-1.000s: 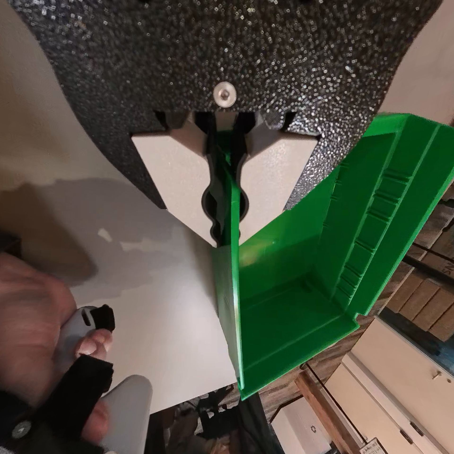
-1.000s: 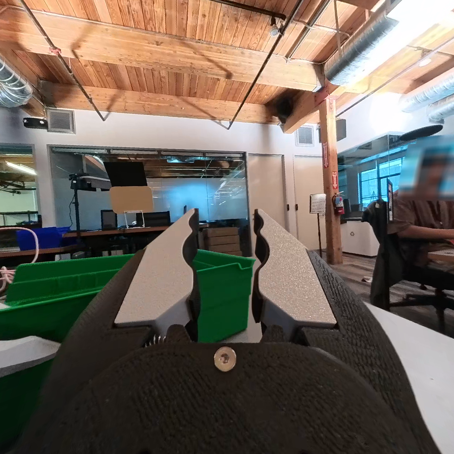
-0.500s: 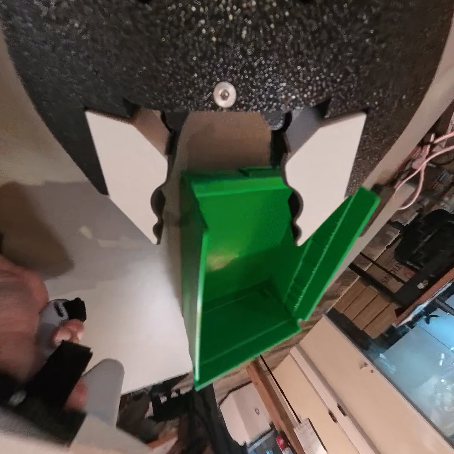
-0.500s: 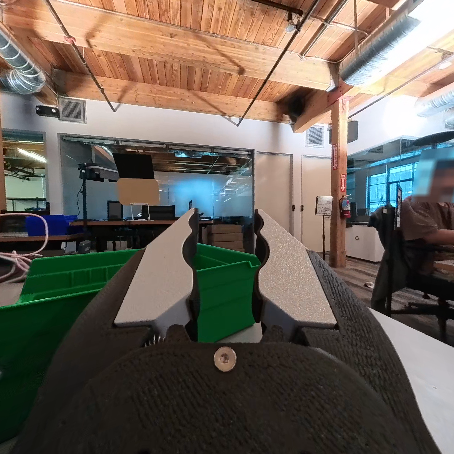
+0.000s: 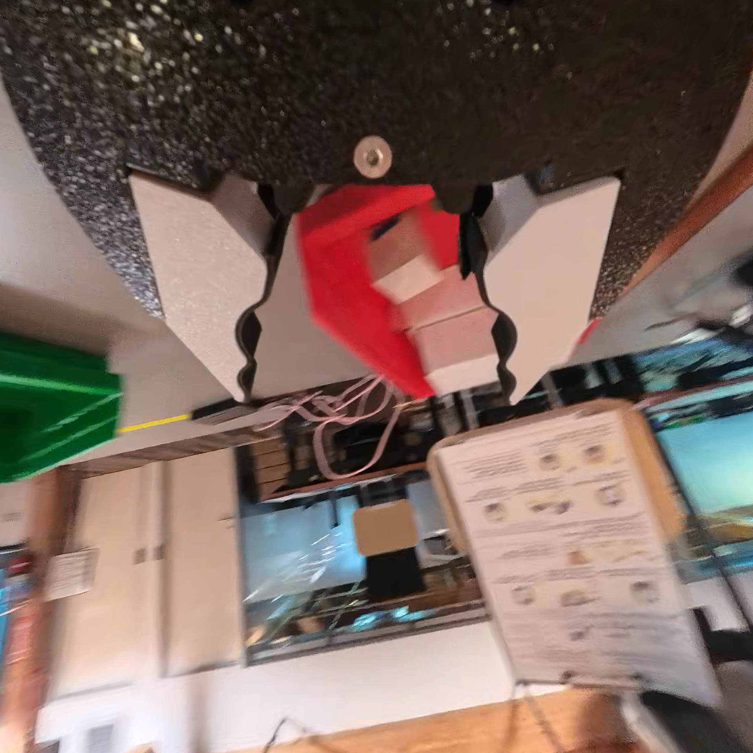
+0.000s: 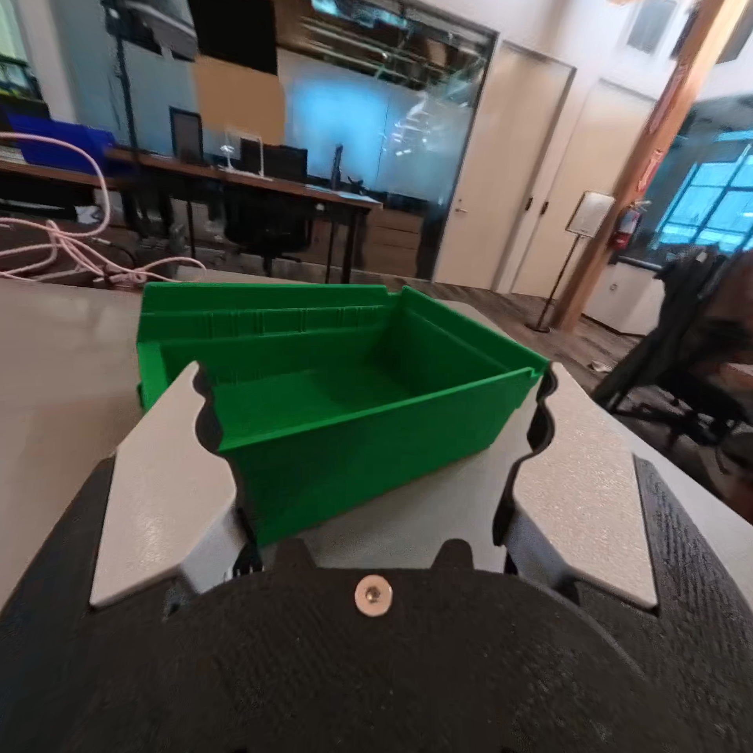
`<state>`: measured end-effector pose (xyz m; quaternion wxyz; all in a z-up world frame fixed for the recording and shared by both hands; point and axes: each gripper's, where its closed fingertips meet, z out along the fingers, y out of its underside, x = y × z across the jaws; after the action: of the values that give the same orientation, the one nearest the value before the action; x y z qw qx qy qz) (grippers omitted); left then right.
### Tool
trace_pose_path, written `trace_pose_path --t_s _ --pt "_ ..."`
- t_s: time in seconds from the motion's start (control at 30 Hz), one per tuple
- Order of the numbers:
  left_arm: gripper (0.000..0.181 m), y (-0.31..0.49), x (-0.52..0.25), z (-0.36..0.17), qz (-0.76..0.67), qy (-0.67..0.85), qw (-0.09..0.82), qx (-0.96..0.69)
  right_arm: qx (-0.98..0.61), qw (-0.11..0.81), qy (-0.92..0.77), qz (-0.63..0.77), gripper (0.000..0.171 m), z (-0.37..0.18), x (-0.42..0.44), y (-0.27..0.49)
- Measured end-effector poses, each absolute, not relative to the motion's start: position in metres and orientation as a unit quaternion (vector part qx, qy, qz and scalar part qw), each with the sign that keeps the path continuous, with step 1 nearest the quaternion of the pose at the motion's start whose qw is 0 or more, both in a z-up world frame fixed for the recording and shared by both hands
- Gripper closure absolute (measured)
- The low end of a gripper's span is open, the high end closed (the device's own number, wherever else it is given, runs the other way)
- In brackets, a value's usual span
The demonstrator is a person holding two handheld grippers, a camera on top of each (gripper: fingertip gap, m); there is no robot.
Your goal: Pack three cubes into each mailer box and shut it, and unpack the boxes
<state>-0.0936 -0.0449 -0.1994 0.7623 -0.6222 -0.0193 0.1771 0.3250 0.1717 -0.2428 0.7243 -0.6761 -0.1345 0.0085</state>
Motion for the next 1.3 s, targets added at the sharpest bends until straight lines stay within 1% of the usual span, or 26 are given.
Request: trace_pose_path --t_s 0.1,0.13,0.2,0.3,0.4,0.47,0.5,0.57,0.63,0.67,0.77,0.83,0.87,0.97,1.03,1.1,1.13,1.2,1.3 --pt "0.057 -0.074 -0.166 -0.218 0.243 -0.086 0.719 -0.646 -0.657 0.742 -0.132 0.022 0.018 -0.235 0.295 0.153" --pt "0.055 -0.084 -0.186 -0.224 0.263 -0.105 0.703 -0.653 -0.659 0.738 -0.145 0.007 0.018 -0.238 0.287 0.151" --pt "0.054 -0.095 -0.219 -0.242 0.280 -0.135 0.663 -0.681 -0.672 0.719 -0.171 -0.046 0.018 -0.253 0.277 0.153" --pt "0.050 -0.100 -0.248 -0.276 0.256 -0.171 0.590 -0.746 -0.713 0.665 -0.203 -0.091 0.012 -0.283 0.262 0.161" --pt "0.060 -0.101 -0.257 -0.284 0.231 -0.183 0.590 -0.752 -0.736 0.646 -0.184 -0.084 0.019 -0.294 0.263 0.168" --pt "0.070 -0.102 -0.261 -0.283 0.224 -0.186 0.602 -0.743 -0.753 0.638 -0.149 -0.068 0.029 -0.297 0.275 0.172" --pt "0.072 -0.102 -0.264 -0.284 0.225 -0.187 0.601 -0.743 -0.760 0.632 -0.136 -0.069 0.034 -0.299 0.284 0.173" --pt "0.074 -0.103 -0.273 -0.291 0.233 -0.198 0.594 -0.744 -0.777 0.615 -0.120 -0.053 0.033 -0.307 0.296 0.176" --pt "0.078 -0.102 -0.278 -0.297 0.231 -0.201 0.589 -0.748 -0.789 0.603 -0.106 -0.048 0.040 -0.314 0.310 0.176" --pt "0.080 -0.100 -0.277 -0.298 0.221 -0.201 0.594 -0.747 -0.792 0.600 -0.100 -0.054 0.044 -0.316 0.319 0.175" --pt "0.092 -0.099 -0.279 -0.296 0.215 -0.200 0.602 -0.742 -0.796 0.595 -0.087 -0.073 0.067 -0.318 0.346 0.175" --pt "0.107 -0.099 -0.281 -0.298 0.208 -0.197 0.597 -0.749 -0.798 0.592 -0.082 -0.079 0.090 -0.318 0.363 0.178" --pt "0.113 -0.099 -0.283 -0.299 0.207 -0.198 0.593 -0.752 -0.799 0.591 -0.076 -0.084 0.097 -0.318 0.373 0.179" --pt "0.129 -0.098 -0.289 -0.304 0.198 -0.199 0.584 -0.762 -0.807 0.582 -0.066 -0.078 0.127 -0.322 0.396 0.186" --pt "0.135 -0.096 -0.291 -0.306 0.191 -0.198 0.582 -0.766 -0.810 0.578 -0.064 -0.078 0.143 -0.323 0.410 0.191" --pt "0.154 -0.093 -0.291 -0.309 0.186 -0.182 0.576 -0.775 -0.813 0.573 -0.059 -0.081 0.152 -0.325 0.423 0.197" --pt "0.159 -0.092 -0.292 -0.309 0.188 -0.177 0.575 -0.776 -0.815 0.571 -0.060 -0.081 0.158 -0.325 0.428 0.200" --pt "0.158 -0.093 -0.299 -0.308 0.211 -0.184 0.573 -0.770 -0.816 0.569 -0.065 -0.079 0.165 -0.326 0.435 0.205" --pt "0.169 -0.092 -0.305 -0.308 0.233 -0.182 0.565 -0.770 -0.815 0.571 -0.068 -0.073 0.166 -0.326 0.443 0.211"
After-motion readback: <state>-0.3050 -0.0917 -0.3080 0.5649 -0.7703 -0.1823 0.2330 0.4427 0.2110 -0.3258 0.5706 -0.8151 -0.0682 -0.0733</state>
